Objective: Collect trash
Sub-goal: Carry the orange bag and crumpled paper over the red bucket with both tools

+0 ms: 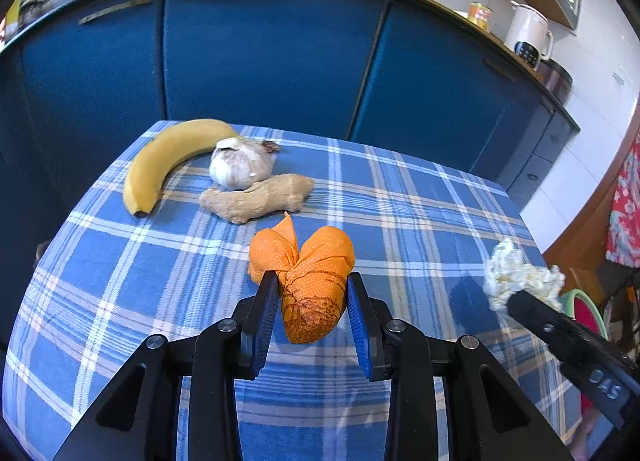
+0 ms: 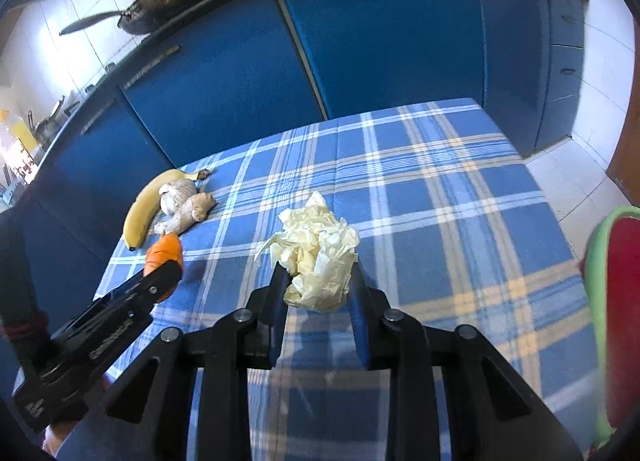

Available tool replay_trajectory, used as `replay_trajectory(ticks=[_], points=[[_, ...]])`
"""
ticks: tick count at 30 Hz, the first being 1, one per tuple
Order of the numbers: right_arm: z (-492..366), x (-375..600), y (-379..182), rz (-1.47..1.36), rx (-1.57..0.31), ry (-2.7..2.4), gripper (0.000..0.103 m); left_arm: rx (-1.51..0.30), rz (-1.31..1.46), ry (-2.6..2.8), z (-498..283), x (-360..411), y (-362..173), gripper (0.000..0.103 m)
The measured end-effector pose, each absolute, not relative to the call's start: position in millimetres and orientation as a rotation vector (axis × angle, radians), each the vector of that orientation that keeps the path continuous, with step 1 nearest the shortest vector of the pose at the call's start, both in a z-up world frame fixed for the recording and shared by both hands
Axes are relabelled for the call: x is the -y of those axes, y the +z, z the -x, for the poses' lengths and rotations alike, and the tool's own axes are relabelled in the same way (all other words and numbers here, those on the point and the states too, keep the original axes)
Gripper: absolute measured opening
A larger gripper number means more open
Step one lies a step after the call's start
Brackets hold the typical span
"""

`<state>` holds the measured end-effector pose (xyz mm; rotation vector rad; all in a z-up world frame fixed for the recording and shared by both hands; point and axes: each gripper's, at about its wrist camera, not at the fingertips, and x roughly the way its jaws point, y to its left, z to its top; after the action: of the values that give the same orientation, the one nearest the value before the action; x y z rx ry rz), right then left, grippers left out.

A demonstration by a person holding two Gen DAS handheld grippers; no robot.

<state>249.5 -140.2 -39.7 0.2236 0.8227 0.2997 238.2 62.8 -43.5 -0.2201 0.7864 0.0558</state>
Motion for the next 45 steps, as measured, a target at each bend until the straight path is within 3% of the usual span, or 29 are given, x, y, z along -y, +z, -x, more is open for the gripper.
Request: replay_trajectory(ticks=[31,45], points=[[-119,291,3,-0.41,-0.656,0.071,0.031,-0.7,0.07,-0.29,-170,81,19,0.035],[-80,382,-15,-0.471,-0.64,-0.142,0.033,-0.772,0.012,-0.448,-164,163,6,0.035]])
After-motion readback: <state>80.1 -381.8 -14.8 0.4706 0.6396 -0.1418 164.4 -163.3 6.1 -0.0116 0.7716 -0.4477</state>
